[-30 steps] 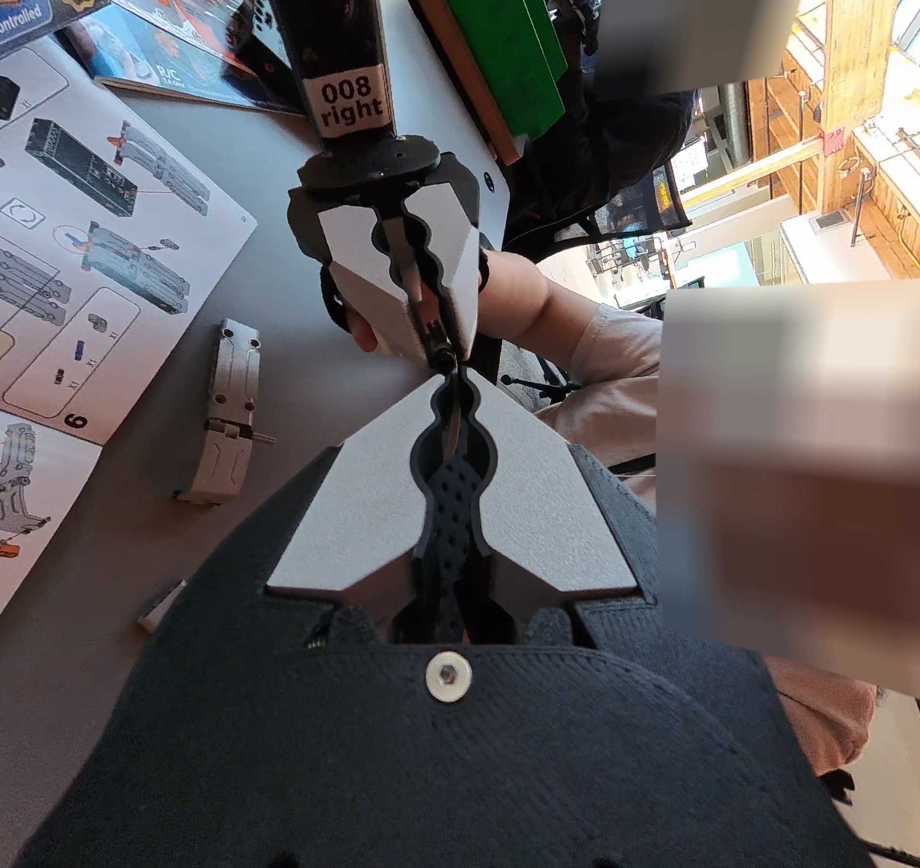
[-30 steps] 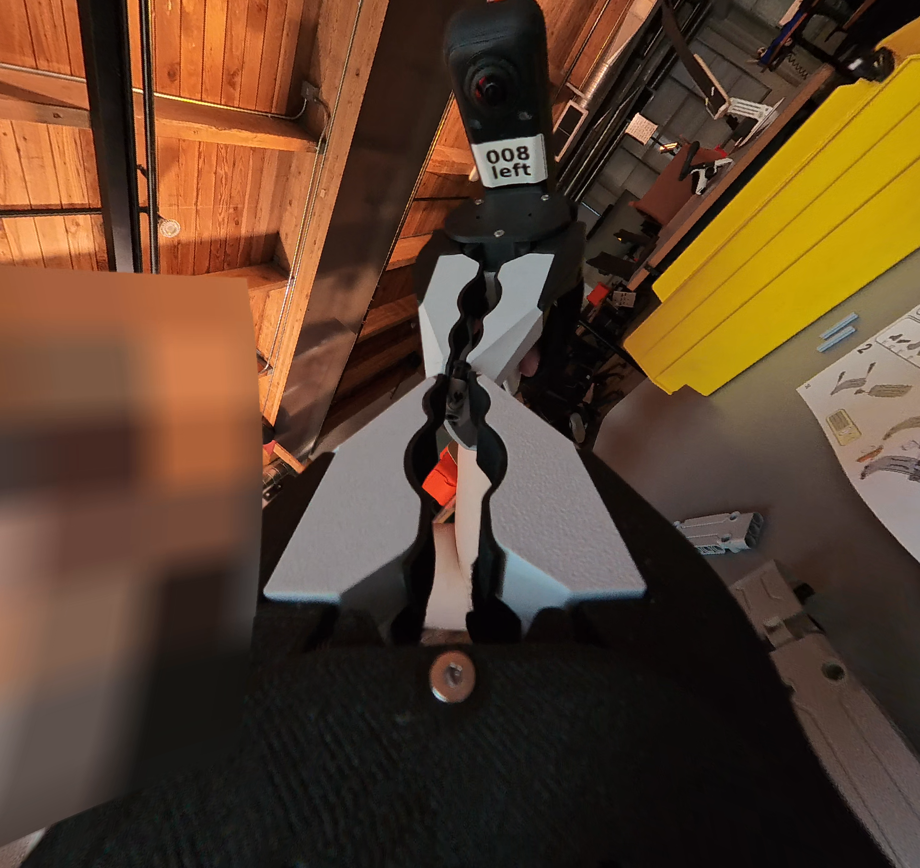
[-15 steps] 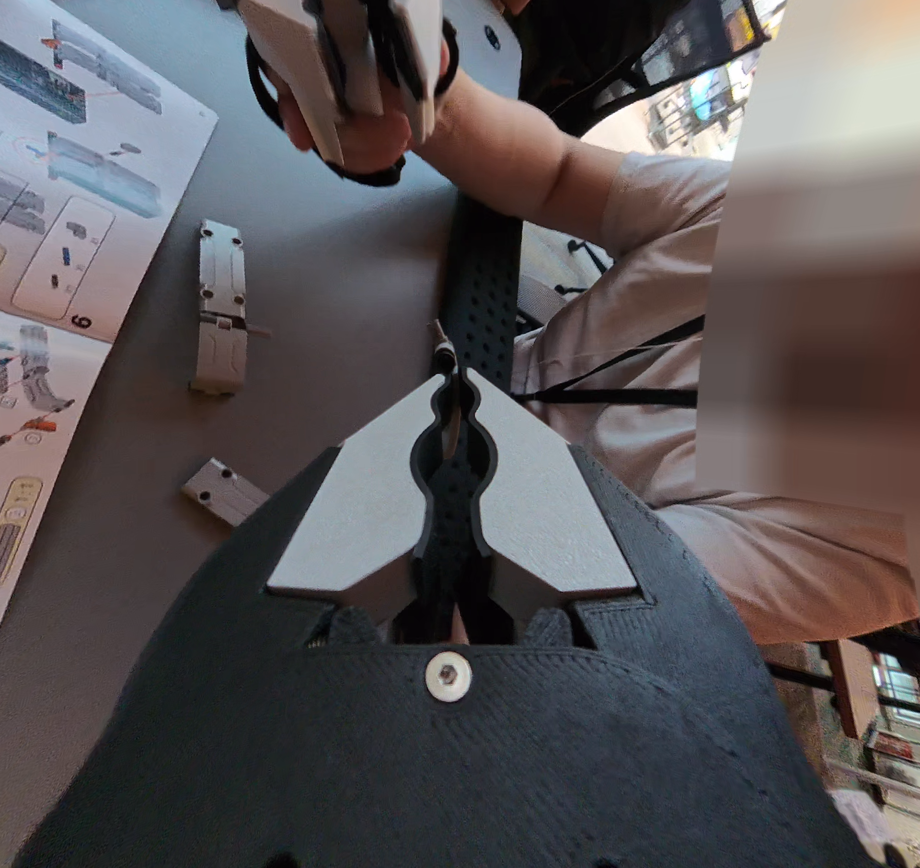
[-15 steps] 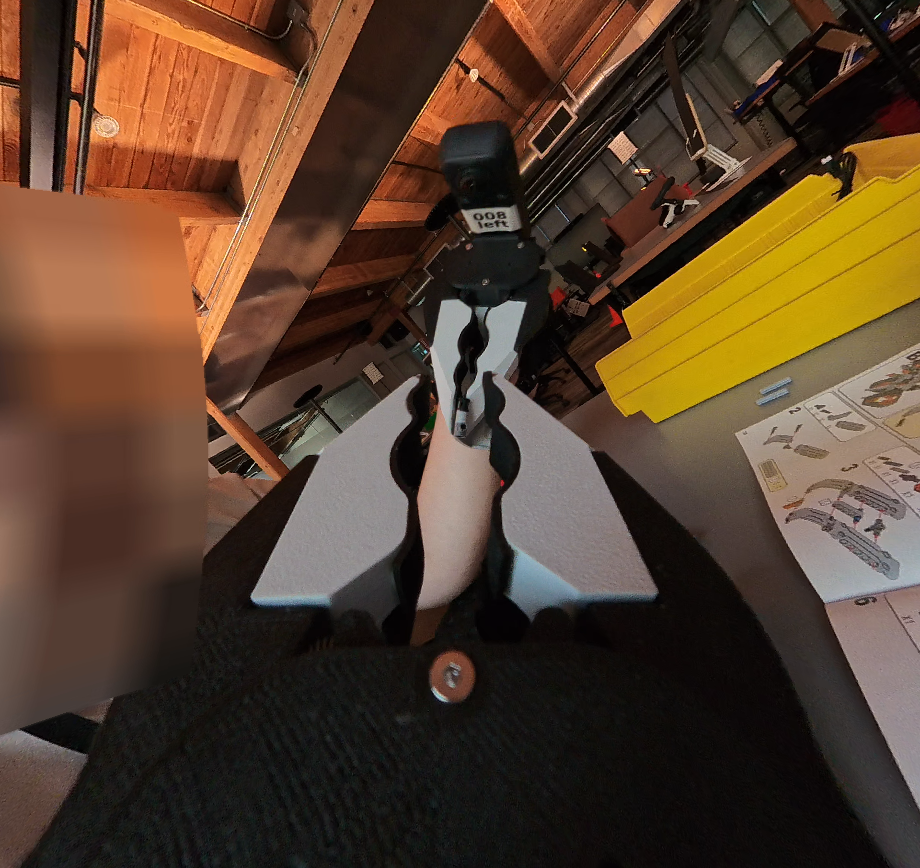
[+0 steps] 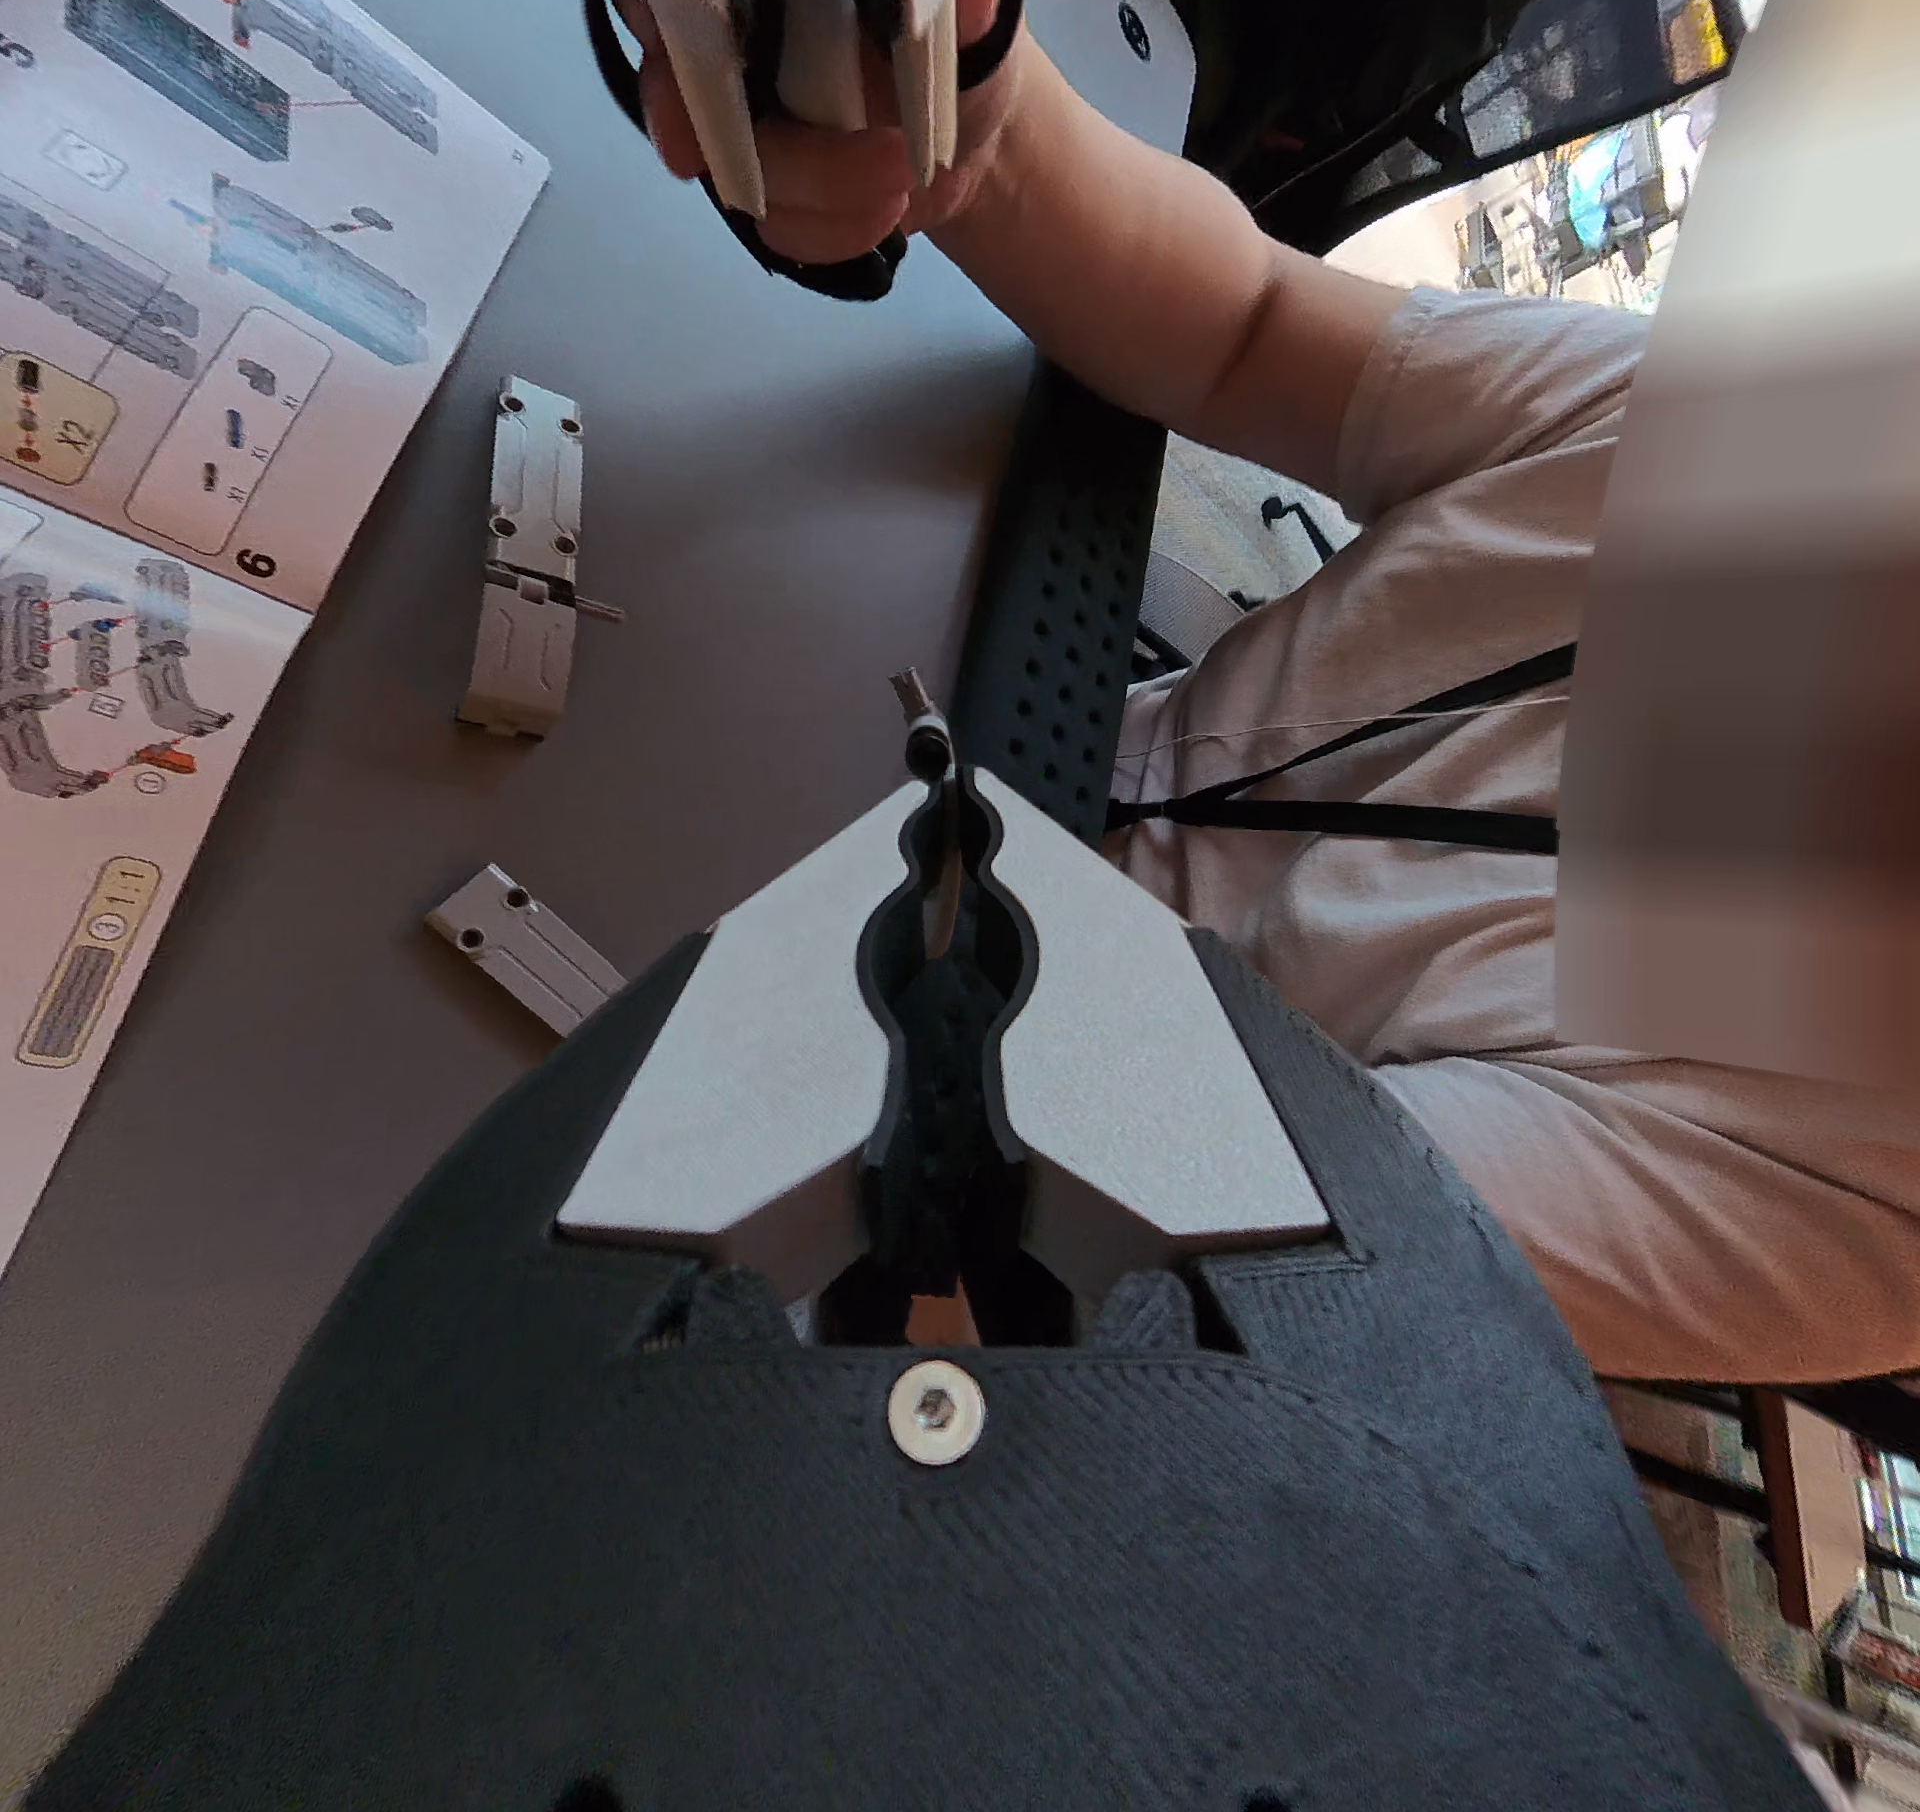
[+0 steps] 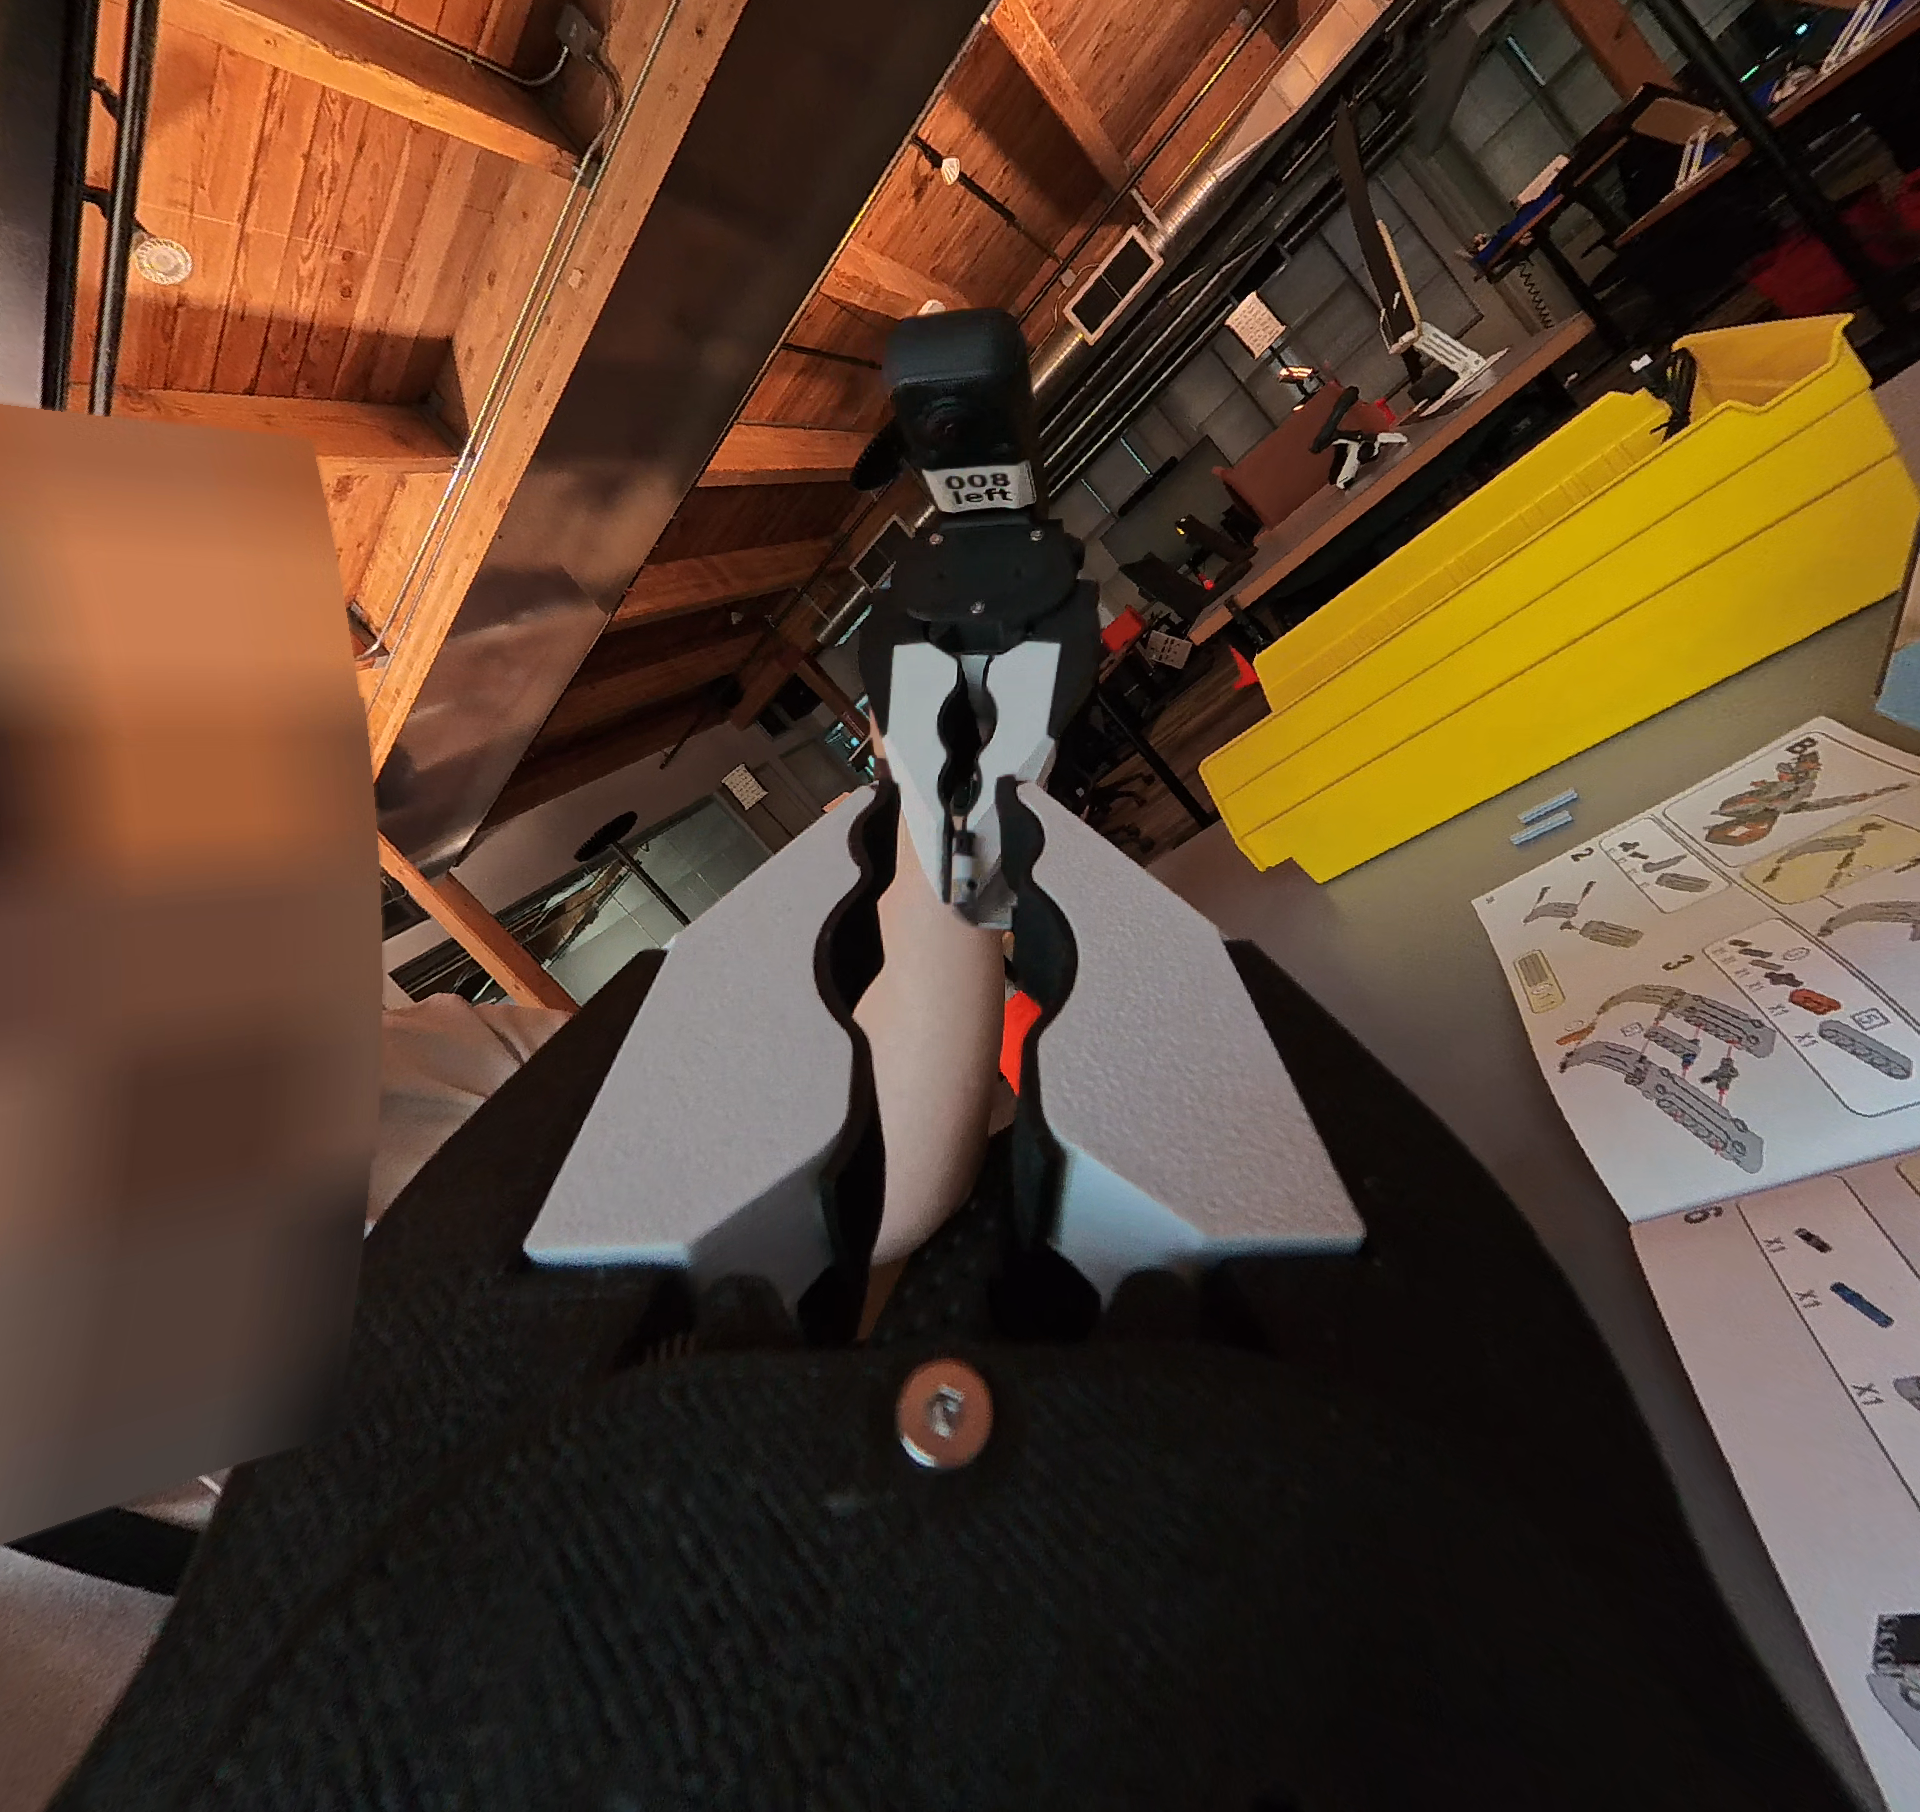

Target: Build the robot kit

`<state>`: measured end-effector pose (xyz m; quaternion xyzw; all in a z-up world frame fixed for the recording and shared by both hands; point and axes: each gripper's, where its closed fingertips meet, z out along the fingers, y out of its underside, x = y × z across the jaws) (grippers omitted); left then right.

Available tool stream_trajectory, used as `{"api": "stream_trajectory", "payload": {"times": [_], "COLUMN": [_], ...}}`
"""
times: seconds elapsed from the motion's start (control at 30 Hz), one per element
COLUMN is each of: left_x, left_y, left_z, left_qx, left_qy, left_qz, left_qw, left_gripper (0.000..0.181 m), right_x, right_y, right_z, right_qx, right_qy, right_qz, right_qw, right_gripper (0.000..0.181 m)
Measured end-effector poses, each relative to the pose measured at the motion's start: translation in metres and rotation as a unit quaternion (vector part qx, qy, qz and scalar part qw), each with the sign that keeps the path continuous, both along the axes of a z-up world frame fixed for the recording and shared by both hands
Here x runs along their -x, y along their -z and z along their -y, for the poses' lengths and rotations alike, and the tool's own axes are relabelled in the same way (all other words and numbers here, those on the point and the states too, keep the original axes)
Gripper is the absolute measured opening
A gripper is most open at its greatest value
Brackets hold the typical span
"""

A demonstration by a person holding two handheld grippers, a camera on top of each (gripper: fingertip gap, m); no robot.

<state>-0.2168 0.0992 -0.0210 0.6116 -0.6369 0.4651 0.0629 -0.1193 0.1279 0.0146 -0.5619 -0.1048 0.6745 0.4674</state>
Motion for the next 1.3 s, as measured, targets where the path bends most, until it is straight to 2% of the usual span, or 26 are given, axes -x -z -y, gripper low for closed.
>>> {"api": "stream_trajectory", "payload": {"times": [0.17, 0.3, 1.07, 1.2, 1.3], "left_x": [-0.011, -0.009, -0.013, -0.014, -0.013], "left_y": [-0.015, -0.015, -0.010, -0.010, -0.014], "left_z": [-0.034, -0.046, -0.040, -0.034, -0.024], "left_qx": [0.039, 0.055, 0.087, 0.114, 0.140], "left_qy": [-0.106, -0.136, -0.109, -0.080, -0.042], "left_qz": [0.035, 0.037, 0.032, 0.043, 0.059], "left_qw": [0.993, 0.988, 0.990, 0.989, 0.988], "left_gripper": [0.000, 0.000, 0.000, 0.000, 0.000], "right_x": [-0.004, -0.005, -0.002, 0.003, 0.005], "right_y": [0.001, 0.003, 0.004, 0.008, 0.014], "right_z": [-0.002, -0.004, -0.004, -0.004, -0.009], "right_qx": [0.003, 0.006, 0.006, 0.002, -0.028], "right_qy": [0.007, 0.009, 0.013, 0.018, 0.069], "right_qz": [-0.002, 0.000, 0.013, 0.038, 0.104], "right_qw": [1.000, 1.000, 1.000, 0.999, 0.992], "right_gripper": [0.017, 0.017, 0.016, 0.015, 0.014]}}
